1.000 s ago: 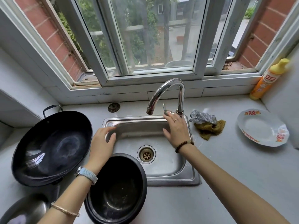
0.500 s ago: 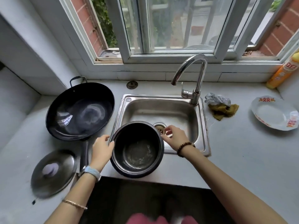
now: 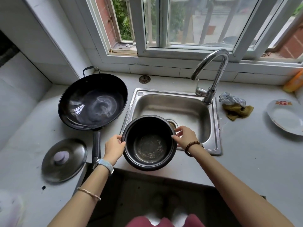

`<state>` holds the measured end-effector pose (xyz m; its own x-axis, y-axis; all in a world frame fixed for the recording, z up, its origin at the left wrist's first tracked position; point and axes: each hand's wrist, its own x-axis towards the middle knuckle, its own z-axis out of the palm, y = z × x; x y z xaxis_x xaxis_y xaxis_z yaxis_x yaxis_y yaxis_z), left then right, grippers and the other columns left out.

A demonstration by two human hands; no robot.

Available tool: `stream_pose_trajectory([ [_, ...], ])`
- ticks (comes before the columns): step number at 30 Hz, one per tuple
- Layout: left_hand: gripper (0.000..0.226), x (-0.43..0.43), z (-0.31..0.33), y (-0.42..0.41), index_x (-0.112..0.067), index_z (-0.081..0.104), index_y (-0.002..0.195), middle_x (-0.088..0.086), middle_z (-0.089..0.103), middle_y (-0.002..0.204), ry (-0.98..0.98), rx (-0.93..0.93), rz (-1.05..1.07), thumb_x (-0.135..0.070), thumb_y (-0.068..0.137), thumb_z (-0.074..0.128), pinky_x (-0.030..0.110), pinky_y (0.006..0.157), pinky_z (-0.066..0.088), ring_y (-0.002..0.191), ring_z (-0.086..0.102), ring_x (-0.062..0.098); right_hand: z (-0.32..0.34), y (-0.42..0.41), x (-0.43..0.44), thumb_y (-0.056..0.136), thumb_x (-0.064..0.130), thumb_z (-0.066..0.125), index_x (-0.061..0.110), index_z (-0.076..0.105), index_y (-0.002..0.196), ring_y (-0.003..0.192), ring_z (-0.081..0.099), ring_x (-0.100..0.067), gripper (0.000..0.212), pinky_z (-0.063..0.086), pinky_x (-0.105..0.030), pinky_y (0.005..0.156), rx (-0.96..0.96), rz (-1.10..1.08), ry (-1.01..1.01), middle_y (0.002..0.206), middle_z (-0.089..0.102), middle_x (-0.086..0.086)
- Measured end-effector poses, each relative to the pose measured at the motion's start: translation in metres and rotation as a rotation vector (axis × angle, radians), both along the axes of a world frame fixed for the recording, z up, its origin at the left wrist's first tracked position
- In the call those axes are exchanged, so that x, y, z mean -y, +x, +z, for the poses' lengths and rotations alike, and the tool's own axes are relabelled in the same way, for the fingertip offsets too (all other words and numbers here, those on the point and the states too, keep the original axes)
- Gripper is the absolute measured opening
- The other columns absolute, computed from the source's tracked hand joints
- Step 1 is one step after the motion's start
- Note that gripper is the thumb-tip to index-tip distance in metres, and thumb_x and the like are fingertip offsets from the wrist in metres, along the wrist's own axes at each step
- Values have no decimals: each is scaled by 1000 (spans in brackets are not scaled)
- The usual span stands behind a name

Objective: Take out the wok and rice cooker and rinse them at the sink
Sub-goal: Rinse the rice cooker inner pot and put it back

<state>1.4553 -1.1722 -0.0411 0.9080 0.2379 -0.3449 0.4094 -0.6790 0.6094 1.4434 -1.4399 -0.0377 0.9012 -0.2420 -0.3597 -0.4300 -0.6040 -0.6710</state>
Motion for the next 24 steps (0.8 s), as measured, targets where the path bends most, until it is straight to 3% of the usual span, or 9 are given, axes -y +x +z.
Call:
stream_pose_trajectory([
  [3,17,-5,3,0,-10,64,103,1,61,76,-65,-14,32,-7,86,62,44,85,56,89,64,25,0,0,-1,80,18,68,6,63,102,86,65,-29,26,56,-45,79,10,-12,8,91,67,-9],
  [9,18,-14,23,5,-13,67,102,5,67,87,-174,65,99,-11,84,67,42,86,56,88,67,23,20,5,-2,78,19,70,17,65,97,85,67,-25,19,57,-44,79,100,-50,88,87,67,-5],
  [13,21,-25,47,-4,-11,66,103,8,68,89,-259,137,171,-8,82,70,36,79,59,82,68,21,48,13,-5,82,12,70,11,67,103,70,65,-15,22,60,-27,61,131,-9,171,78,64,1],
  [18,18,-41,81,-31,-6,68,98,13,71,87,-386,194,318,-7,81,74,33,75,58,80,70,23,81,26,-17,80,17,72,13,70,102,86,68,-19,22,59,-40,76,197,96,219,91,70,-5],
  [20,13,-46,95,-47,-11,68,92,12,71,86,-411,216,372,-8,82,74,35,77,59,81,71,24,93,29,-25,81,15,71,8,71,105,85,68,-17,24,59,-35,71,210,159,259,94,71,-6],
  [24,20,-60,120,-77,-4,66,102,11,70,86,-489,246,489,-5,83,72,20,62,58,71,68,18,122,32,-44,84,10,70,3,68,112,76,66,-11,29,57,-21,63,234,295,316,94,70,-4],
])
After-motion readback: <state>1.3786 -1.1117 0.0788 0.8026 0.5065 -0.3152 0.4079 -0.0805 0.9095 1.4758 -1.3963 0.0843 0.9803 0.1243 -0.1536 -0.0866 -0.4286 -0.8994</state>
